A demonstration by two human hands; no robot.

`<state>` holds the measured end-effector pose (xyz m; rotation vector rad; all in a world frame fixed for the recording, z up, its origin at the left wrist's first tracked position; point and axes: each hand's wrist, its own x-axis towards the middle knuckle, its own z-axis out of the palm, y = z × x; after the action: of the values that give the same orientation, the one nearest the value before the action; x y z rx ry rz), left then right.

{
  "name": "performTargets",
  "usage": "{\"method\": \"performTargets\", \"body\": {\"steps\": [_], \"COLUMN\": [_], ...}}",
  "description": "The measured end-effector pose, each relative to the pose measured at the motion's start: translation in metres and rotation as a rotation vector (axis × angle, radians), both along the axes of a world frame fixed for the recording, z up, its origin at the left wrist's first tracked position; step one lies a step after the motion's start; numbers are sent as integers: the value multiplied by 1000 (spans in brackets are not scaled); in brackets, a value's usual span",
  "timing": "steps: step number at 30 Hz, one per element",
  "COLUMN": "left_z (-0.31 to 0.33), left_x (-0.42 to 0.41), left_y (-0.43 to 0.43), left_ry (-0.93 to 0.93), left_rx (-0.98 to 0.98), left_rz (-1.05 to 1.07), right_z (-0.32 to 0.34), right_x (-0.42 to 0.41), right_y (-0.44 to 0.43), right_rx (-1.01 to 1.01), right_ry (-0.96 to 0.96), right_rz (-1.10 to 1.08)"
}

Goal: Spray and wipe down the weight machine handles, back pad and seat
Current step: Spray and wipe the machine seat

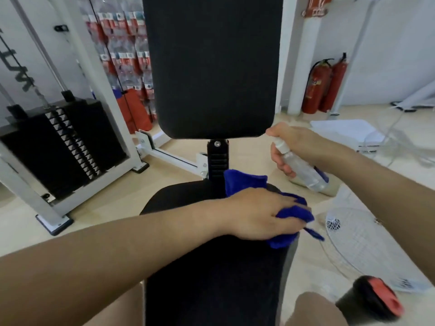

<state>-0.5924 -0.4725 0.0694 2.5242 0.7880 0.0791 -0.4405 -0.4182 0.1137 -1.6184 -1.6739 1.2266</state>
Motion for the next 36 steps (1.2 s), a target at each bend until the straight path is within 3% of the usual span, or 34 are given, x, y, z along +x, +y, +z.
{"method": "performTargets", "body": {"steps": [3,7,9,11,17,23,26,30,36], "left_z": [6,-5,-8,-5,4,-2,-3,12,31], "left_x": [-39,-66,-53,-38,-26,-32,-33,-51,-80], "left_y": [11,53,61,51,-2,55,30,-21,-66], "left_ry": [42,184,207,200,50,120,149,49,-79], "left_rx": [-47,-25,-4,3,-153,-46,-98,-206,-211], "left_rz": [-33,358,446,395,-29,280,249,208,600], "right_z": [-4,-19,-26,-32,-38,-30,-27,-20,16], "right_x": [12,23,29,35,51,39,36,27,8], "right_y": [-7,-22,-27,-33,-35,-57,-82,-121,-174], "right_rx": [-3,-21,-32,-38,-89,-175,-179,-230,-262], "right_ry": [37,5,-18,-9,76,160,144,123,164], "right_rz": [-3,-2,-13,-21,-22,-176,-255,-302,-387]}}
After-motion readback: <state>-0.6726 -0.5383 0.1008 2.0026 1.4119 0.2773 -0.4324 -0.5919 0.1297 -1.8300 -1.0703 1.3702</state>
